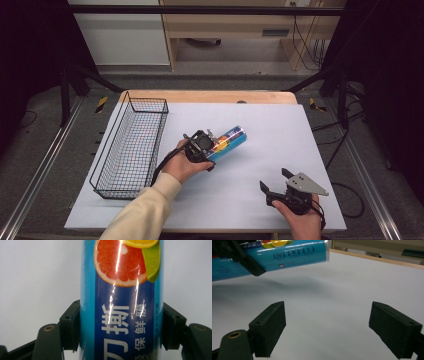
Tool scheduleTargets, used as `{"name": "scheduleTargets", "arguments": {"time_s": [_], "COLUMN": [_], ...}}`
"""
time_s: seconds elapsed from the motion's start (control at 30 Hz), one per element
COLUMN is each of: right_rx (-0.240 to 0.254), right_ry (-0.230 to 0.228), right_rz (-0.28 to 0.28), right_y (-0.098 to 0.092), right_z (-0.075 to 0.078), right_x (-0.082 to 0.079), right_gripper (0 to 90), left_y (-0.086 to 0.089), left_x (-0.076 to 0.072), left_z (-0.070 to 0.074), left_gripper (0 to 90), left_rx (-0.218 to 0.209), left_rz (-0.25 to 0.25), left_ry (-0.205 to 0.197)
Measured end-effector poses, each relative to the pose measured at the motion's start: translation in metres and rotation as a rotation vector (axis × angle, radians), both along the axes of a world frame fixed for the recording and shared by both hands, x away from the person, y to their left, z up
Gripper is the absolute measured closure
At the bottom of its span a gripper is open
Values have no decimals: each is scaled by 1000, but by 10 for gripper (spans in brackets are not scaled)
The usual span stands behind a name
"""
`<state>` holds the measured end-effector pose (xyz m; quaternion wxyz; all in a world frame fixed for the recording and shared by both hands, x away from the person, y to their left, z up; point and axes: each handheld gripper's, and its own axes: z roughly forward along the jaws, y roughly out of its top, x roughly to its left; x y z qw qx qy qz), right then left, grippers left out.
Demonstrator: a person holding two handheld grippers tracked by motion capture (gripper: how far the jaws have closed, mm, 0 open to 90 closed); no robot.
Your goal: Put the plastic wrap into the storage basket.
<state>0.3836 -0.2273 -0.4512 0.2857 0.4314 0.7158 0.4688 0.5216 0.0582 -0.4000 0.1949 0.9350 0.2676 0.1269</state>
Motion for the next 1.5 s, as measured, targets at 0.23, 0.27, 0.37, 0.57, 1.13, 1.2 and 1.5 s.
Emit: {"name": "scheduleTargets", "arguments": {"time_s": [0.23, 0.27, 0.37, 0.57, 1.13, 1.2, 1.5], "right_rx": [42, 37, 31, 16, -125, -145, -160], "right_ry": [-27, -34, -56, -63, -9, 33, 180], "right_rz": [-21, -27, -75, -198, -134, -132, -147], "right_y": [-4, -4, -1, 2, -19, -22, -34], "right_z": [2, 3, 5, 7, 8, 9, 8], "right_x": [2, 3, 12, 39, 23, 24, 25], "right_gripper": [141, 135, 101, 84, 92, 104, 107], "left_y": [4, 4, 5, 7, 33, 38, 69], "left_x": [-14, -15, -18, -22, -44, -46, -50], "left_z": [30, 33, 40, 51, 77, 77, 82], "left_gripper": [320, 321, 321, 321, 321, 321, 322], "left_rx": [10, 13, 10, 4, 28, 26, 32], "left_rz": [18, 16, 22, 22, 98, 114, 173], "left_ry": [-45, -46, -61, -66, -108, -108, -113]}}
